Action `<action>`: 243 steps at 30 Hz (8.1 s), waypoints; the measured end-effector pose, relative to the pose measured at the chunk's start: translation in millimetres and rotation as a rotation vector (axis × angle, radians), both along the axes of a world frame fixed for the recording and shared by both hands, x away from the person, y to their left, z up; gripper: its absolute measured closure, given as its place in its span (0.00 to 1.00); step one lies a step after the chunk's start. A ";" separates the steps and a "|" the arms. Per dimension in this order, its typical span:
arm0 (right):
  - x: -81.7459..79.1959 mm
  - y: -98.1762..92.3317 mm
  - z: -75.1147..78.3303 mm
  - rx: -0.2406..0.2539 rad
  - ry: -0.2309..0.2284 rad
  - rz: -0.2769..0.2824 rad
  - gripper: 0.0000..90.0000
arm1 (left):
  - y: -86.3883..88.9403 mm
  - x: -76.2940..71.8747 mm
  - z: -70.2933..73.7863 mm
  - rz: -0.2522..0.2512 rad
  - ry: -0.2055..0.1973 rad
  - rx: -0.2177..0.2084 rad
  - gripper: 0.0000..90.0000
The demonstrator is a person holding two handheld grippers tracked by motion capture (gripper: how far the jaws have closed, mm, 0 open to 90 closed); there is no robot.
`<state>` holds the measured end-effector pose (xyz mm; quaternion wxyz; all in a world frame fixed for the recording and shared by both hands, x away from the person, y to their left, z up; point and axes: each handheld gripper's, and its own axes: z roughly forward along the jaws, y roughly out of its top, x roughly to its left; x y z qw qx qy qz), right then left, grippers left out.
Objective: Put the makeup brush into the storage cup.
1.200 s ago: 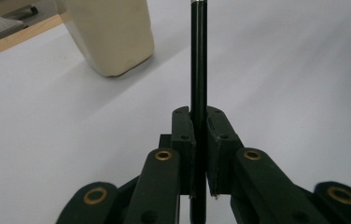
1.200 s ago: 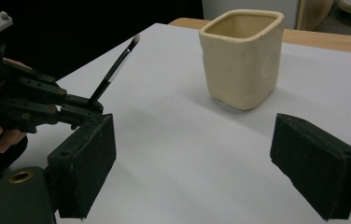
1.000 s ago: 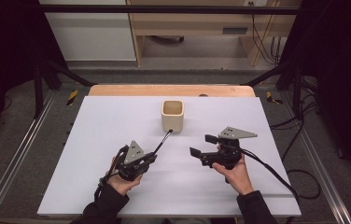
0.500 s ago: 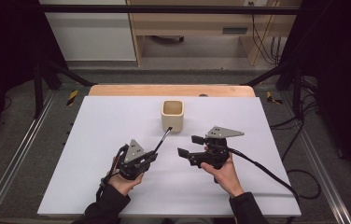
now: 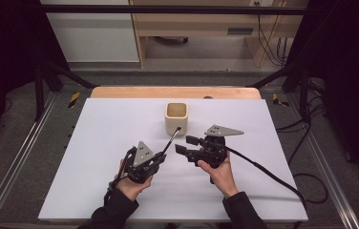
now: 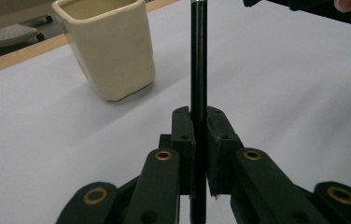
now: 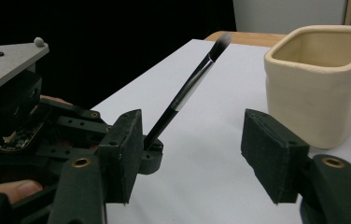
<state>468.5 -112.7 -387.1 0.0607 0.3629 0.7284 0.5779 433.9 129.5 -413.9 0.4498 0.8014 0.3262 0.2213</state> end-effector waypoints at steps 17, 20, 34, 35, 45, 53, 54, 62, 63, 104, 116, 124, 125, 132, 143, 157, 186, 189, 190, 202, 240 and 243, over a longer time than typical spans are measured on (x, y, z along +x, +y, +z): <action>6.3 6.6 0.6 0.027 0.030 0.010 0.65 | -10.2 -4.4 -1.8 -0.013 -0.006 -0.019 0.93; 7.7 7.5 -1.0 0.029 0.043 0.017 0.68 | -10.4 -5.7 -2.2 -0.016 -0.007 -0.027 0.93; 9.8 10.3 -4.9 0.051 0.067 0.047 0.82 | -14.1 -9.0 -5.0 -0.038 -0.009 -0.027 0.93; 9.8 10.3 -4.9 0.051 0.067 0.047 0.82 | -14.1 -9.0 -5.0 -0.038 -0.009 -0.027 0.93; 8.3 9.5 -3.9 0.062 0.077 0.087 0.89 | -17.2 -9.7 -9.3 -0.049 -0.004 -0.019 0.93; 5.1 10.2 -2.7 0.074 0.070 0.120 0.93 | -18.1 -9.5 -10.4 -0.055 -0.005 -0.017 0.92; 4.5 10.4 -2.0 0.075 0.073 0.121 0.93 | -18.2 -9.6 -10.5 -0.057 -0.005 -0.017 0.92; 2.9 8.3 1.1 0.060 0.040 0.110 0.93 | -16.3 -9.1 -9.4 -0.073 -0.003 -0.017 0.85; 2.7 7.3 2.2 0.060 0.036 0.106 0.93 | -15.6 -9.2 -8.8 -0.072 -0.006 -0.017 0.84; 32.8 -16.7 61.4 -0.078 -0.174 -0.087 0.93 | 101.5 -5.5 -3.1 0.079 -0.007 -0.080 0.13; 60.5 -12.2 69.1 -0.100 -0.186 -0.146 0.93 | 107.8 -1.1 -7.6 0.083 0.005 -0.052 0.12; 77.6 -7.5 74.6 -0.116 -0.184 -0.176 0.93 | 108.6 0.1 -9.2 0.083 0.010 -0.044 0.12; 81.9 -6.9 75.7 -0.112 -0.182 -0.183 0.93 | 108.6 0.1 -9.3 0.083 0.010 -0.044 0.12; 93.9 -4.5 76.2 -0.104 -0.183 -0.211 0.93 | 108.9 0.6 -9.2 0.079 0.012 -0.045 0.12; 114.3 3.0 69.7 -0.099 -0.177 -0.247 0.93 | 110.2 0.4 -7.2 0.072 0.008 -0.053 0.12; 130.4 14.0 50.8 -0.138 -0.137 -0.268 0.93 | 110.6 -0.5 -5.7 0.072 0.002 -0.057 0.12; 138.0 28.7 4.4 -0.244 -0.023 -0.244 0.93 | 112.7 -0.2 -5.5 0.070 -0.007 -0.052 0.12; 137.9 29.3 2.2 -0.252 -0.013 -0.238 0.93 | 112.6 -0.2 -5.5 0.070 -0.007 -0.053 0.12; 138.0 29.3 1.4 -0.257 -0.014 -0.236 0.93 | 112.4 -0.3 -5.5 0.070 -0.007 -0.052 0.12; 134.6 22.5 -1.0 -0.261 0.011 -0.243 0.86 | 111.8 0.1 -6.1 0.073 -0.005 -0.049 0.12; 46.9 -22.9 34.0 -0.187 -0.209 -0.196 0.16 | 113.3 -1.9 -5.2 0.080 -0.005 -0.060 0.12; 39.2 -31.0 31.0 -0.185 -0.209 -0.204 0.14 | 113.2 -1.9 -5.6 0.081 -0.004 -0.060 0.12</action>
